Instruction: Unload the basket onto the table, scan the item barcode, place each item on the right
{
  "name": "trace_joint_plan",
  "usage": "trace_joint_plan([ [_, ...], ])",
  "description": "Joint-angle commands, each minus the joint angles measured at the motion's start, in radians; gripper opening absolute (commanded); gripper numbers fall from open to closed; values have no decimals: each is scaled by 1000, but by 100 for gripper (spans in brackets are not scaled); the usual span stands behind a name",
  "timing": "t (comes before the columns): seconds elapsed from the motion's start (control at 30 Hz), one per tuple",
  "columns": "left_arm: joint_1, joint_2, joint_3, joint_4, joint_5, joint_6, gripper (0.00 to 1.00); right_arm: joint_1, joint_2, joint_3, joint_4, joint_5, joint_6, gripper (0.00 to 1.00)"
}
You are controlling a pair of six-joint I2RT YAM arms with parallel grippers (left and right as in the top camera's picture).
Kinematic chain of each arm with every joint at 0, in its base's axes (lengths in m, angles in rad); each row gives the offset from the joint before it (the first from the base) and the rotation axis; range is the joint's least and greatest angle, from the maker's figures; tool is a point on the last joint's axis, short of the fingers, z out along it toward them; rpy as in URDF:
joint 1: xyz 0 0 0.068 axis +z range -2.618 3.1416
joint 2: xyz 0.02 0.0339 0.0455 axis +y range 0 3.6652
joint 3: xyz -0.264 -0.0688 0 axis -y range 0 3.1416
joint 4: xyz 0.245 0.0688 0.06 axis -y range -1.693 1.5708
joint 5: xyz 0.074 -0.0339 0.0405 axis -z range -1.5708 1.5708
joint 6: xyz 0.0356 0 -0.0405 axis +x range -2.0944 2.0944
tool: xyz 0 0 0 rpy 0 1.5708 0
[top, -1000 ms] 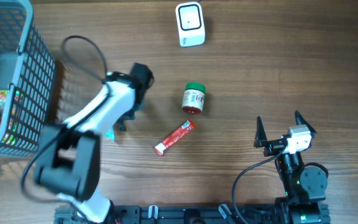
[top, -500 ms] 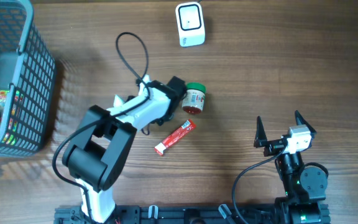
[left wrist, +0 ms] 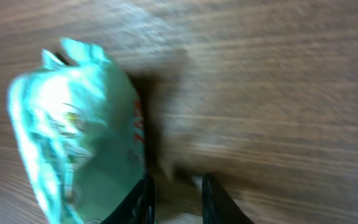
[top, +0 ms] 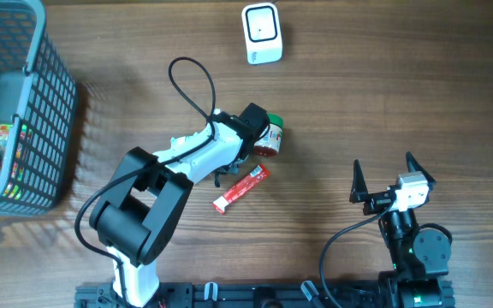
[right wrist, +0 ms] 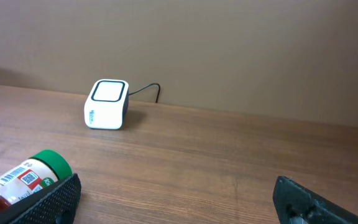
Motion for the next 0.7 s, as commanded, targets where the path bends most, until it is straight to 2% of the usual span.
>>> trace_joint_plan([
  [0.0, 2, -42, 52, 2, 82, -8, 24, -3, -4, -1, 3, 12, -1, 100],
  [0.17, 13, -137, 113, -1, 84, -41, 24, -3, -4, -1, 3, 12, -1, 100],
  [0.3, 74, -210, 117, -8, 84, -103, 4, -3, -4, -1, 3, 12, -1, 100],
  [0.57, 261, -212, 82, -45, 211, -118, 4, -3, -4, -1, 3, 12, -1, 100],
  [0.67, 304, -212, 49, -29, 214, -118, 4, -3, -4, -1, 3, 12, -1, 100],
])
